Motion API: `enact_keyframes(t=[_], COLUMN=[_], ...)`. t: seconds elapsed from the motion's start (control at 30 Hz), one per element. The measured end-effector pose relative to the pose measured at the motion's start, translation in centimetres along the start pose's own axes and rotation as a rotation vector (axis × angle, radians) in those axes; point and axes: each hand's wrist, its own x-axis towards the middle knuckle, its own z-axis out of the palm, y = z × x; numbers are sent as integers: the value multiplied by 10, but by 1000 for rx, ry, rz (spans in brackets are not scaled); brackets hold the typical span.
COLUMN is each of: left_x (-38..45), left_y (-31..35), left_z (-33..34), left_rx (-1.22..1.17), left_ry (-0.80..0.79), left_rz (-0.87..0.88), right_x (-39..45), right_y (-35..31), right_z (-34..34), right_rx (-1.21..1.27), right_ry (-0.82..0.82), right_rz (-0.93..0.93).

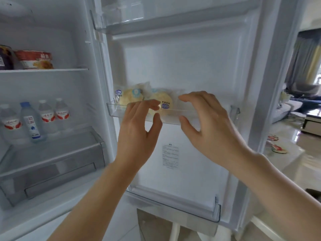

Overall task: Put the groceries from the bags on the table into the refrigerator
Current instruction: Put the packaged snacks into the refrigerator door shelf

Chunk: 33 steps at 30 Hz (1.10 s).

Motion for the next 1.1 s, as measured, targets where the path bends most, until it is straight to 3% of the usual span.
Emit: enact_keyframes(t=[0.33,0.67,0.87,1.1], left_x=[-81,-175,-221,-257], left_y=[117,212,228,203], left_z=[90,238,312,397], left_rx=[-60,-85,-69,35], left_ry=[-55,-200,-369,-610], left_rz=[16,-239,-377,-486], right_x=[-114,-246,-300,-338], right_y=[77,216,291,390], right_z=[-78,-122,-128,-103], right_rx=[115,239,201,181], right_ry=[-1,-152,-247,-325], right_rz=[6,258,442,583])
